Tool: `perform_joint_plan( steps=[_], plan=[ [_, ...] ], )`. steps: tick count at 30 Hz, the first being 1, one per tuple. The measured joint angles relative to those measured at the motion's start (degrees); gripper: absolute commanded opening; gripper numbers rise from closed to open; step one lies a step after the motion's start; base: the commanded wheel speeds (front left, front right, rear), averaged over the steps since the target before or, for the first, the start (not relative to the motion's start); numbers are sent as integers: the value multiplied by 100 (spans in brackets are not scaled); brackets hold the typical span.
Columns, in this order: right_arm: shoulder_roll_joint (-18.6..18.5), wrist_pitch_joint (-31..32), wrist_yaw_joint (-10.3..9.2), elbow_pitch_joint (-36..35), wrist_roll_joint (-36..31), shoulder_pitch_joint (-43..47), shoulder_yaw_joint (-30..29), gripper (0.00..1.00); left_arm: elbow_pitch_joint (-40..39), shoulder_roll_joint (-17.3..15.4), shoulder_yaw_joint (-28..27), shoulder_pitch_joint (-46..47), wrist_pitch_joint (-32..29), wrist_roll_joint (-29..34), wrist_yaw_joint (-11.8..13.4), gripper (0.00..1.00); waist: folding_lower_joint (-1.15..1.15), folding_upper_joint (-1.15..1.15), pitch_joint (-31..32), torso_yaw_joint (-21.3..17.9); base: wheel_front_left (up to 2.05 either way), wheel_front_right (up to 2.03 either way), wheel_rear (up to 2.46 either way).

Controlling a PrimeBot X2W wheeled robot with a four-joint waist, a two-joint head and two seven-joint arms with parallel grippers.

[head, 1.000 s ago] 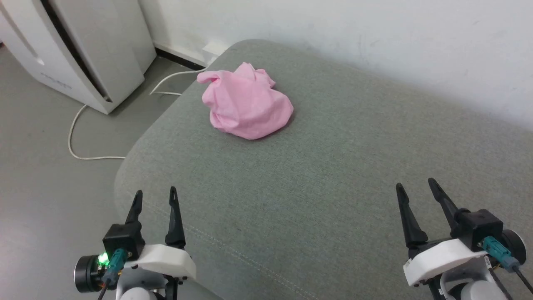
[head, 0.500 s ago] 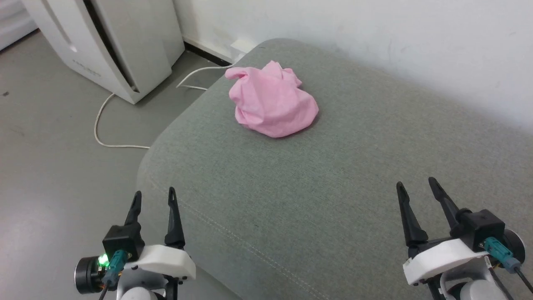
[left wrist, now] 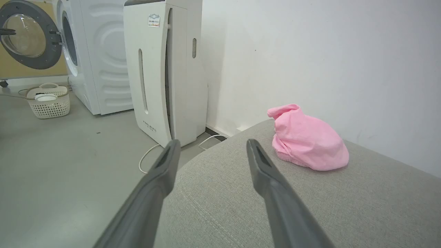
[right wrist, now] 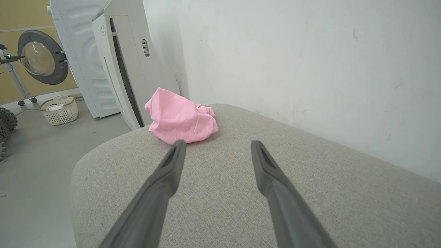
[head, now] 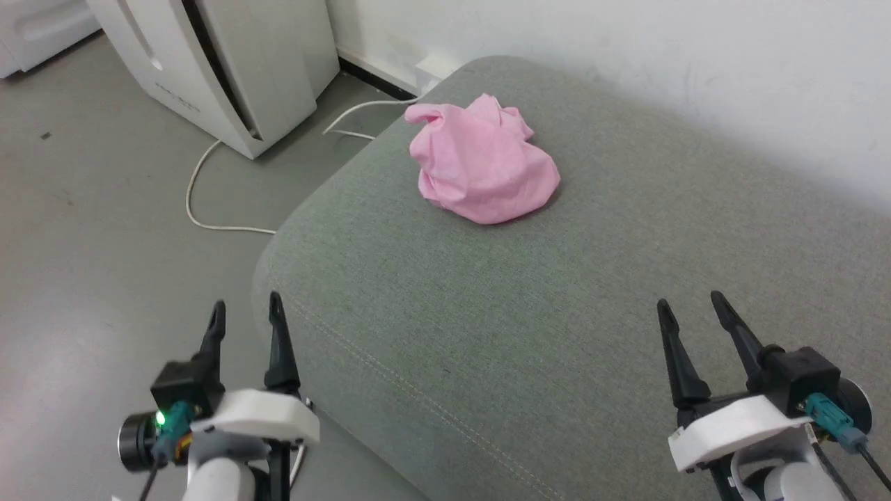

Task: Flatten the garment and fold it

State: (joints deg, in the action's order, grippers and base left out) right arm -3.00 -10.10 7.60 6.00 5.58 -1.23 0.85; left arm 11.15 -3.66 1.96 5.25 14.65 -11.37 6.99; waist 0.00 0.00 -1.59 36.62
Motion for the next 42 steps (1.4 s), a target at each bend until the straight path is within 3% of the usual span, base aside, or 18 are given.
perform_joint_plan(
  steps=[13, 24, 34, 41, 42],
  plan=[
    [15, 253, 0, -427, -357, -518, 76, 100, 425, -534, -341, 2419, -1057, -896, -688, 100, 1, 0, -781, -573, 0, 0, 0],
    [23, 178, -1, -598, -397, -1254, 182, 100, 1080, -1281, -781, 4180, -2858, -1604, -726, 100, 2, 0, -1996, -1549, 0, 0, 0],
    [21, -108, -4, -423, -196, -1592, 254, 100, 1430, -1760, -1305, 4291, -5001, -2004, 333, 100, 1, 0, -2943, -2539, 0, 0, 0],
    [44, -234, 2, -347, -196, -1758, 291, 100, 934, -1811, -1443, 3767, -5558, -2102, 670, 100, -1, 0, -3405, -3030, 0, 0, 0],
    [51, -261, 2, -344, -196, -1774, 294, 100, 834, -1858, -1446, 3723, -5566, -2101, 668, 47, -2, 0, -3434, -3083, 0, 0, 0]
  ],
)
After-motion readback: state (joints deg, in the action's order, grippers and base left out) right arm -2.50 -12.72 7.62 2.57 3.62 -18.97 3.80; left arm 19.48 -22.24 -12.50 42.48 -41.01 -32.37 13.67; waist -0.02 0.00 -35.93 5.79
